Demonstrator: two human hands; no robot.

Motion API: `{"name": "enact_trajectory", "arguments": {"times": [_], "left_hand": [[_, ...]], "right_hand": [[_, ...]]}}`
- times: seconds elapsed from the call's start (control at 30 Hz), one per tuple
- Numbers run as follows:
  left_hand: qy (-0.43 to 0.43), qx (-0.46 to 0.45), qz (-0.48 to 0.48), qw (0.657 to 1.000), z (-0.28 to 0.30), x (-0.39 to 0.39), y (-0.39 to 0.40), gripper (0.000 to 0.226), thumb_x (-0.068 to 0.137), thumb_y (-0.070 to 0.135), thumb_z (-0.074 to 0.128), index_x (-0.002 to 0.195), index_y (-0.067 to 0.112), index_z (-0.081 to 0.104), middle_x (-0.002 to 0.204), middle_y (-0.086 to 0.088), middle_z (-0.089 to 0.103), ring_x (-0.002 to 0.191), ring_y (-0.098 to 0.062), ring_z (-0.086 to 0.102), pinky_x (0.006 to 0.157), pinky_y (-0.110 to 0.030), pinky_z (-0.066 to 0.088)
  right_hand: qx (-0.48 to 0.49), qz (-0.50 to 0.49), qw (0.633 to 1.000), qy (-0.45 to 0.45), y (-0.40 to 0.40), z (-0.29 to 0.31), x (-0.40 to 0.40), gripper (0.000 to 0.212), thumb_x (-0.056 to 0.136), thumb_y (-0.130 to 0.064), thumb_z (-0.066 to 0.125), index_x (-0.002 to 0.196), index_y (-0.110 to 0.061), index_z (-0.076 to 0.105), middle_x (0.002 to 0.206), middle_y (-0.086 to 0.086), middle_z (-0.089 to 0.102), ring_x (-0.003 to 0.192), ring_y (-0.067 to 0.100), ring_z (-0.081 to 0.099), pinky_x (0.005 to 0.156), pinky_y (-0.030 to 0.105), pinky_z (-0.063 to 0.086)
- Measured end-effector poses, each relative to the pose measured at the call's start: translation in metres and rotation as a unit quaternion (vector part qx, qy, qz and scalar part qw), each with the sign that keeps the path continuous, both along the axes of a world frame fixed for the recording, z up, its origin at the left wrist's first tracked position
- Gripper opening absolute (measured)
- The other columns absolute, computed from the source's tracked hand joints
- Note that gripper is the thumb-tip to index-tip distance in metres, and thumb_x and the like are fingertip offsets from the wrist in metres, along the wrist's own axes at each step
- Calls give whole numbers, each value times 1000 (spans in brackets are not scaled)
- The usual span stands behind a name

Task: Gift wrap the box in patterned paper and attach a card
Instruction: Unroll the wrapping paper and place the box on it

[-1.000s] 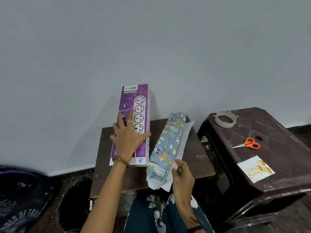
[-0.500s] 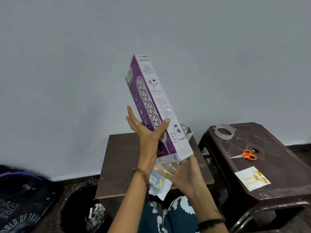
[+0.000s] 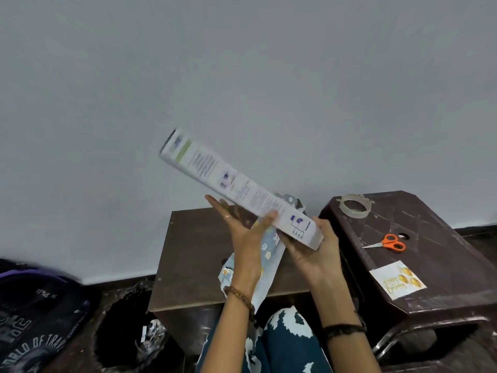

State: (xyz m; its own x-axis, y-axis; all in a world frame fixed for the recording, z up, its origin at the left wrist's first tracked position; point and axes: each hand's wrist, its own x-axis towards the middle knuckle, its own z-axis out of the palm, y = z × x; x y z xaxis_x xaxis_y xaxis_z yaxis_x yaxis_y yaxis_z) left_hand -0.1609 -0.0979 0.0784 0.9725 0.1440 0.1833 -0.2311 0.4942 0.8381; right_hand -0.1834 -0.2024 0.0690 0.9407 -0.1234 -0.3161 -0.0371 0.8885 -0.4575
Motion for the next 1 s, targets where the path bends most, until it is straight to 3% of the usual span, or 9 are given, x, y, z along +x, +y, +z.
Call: {"name": "enact_trajectory", "arguments": {"times": [0.1, 0.3, 0.47, 0.53, 0.67, 0.73, 0.83, 0.9, 1.0], "left_hand": [[107, -233, -81, 963, 4, 6, 19, 71, 55, 52, 79, 115, 22, 57, 110, -8, 67, 105, -28, 61, 90, -50, 49], [224, -357, -17, 907, -33, 3, 17, 46, 88, 28, 57, 131, 15, 48, 119, -7, 62, 112, -26, 58, 94, -49, 47], [173, -269, -21, 947, -42, -3, -17, 35, 83, 33, 60, 114, 18, 53, 99, -3, 69, 93, -14, 66, 89, -33, 53], [139, -230, -68, 961, -57, 1, -14, 48, 80, 29, 65, 124, 17, 49, 110, -7, 67, 106, -19, 63, 95, -37, 49], [122, 112, -134, 977, -97, 10, -6, 60, 86, 18, 64, 138, 23, 36, 140, 0, 47, 131, -12, 41, 105, -26, 36], [123, 343, -131, 922, -119, 14, -12, 63, 90, 25, 59, 144, 19, 27, 147, 1, 36, 136, -12, 32, 105, -20, 30], [43, 669, -120, 733, -150, 18, -19, 62, 94, 34, 49, 145, 9, 24, 153, -5, 22, 141, -19, 21, 111, -28, 25], [4, 763, -85, 641, -160, 20, -18, 45, 96, 23, 46, 136, 5, 38, 148, -9, 28, 137, -23, 28, 110, -32, 31], [-34, 812, -60, 580, -157, 24, -11, 29, 95, 0, 35, 117, 3, 54, 126, -10, 50, 111, -26, 53, 94, -32, 43]], "right_hand": [[-104, -67, 992, 3, -16, -6, 9, 14, 87, -10, 51, 97, -7, 60, 90, 11, 62, 79, 20, 60, 57, 27, 55], [-164, -144, 974, -55, -24, -4, 17, 63, 87, -15, 59, 143, -12, 30, 129, 11, 57, 109, 19, 61, 80, 28, 56], [-199, -57, 978, -7, 17, -22, 12, 55, 83, -21, 65, 134, -22, 42, 115, 6, 66, 102, 21, 66, 80, 33, 57], [-204, -59, 976, 49, 13, -20, 18, 49, 84, -19, 66, 130, -19, 47, 107, 7, 68, 94, 21, 68, 71, 29, 59], [-158, -122, 976, 87, -13, -7, 37, 56, 82, -18, 68, 133, -16, 44, 115, 11, 65, 97, 22, 66, 67, 30, 59], [-161, -127, 974, 94, -21, -1, 42, 54, 83, -17, 68, 131, -13, 45, 115, 12, 64, 97, 23, 65, 74, 33, 57], [-151, -101, 979, 94, -22, 3, 42, 45, 85, -17, 66, 125, -12, 47, 106, 10, 65, 86, 20, 65, 80, 36, 54], [-139, -78, 983, 92, -20, 0, 40, 40, 86, -17, 64, 121, -14, 47, 99, 8, 65, 83, 19, 65, 78, 35, 54], [-122, -46, 987, 93, -16, -7, 34, 34, 86, -16, 63, 116, -16, 47, 96, 9, 64, 85, 21, 64, 82, 38, 53]]}}
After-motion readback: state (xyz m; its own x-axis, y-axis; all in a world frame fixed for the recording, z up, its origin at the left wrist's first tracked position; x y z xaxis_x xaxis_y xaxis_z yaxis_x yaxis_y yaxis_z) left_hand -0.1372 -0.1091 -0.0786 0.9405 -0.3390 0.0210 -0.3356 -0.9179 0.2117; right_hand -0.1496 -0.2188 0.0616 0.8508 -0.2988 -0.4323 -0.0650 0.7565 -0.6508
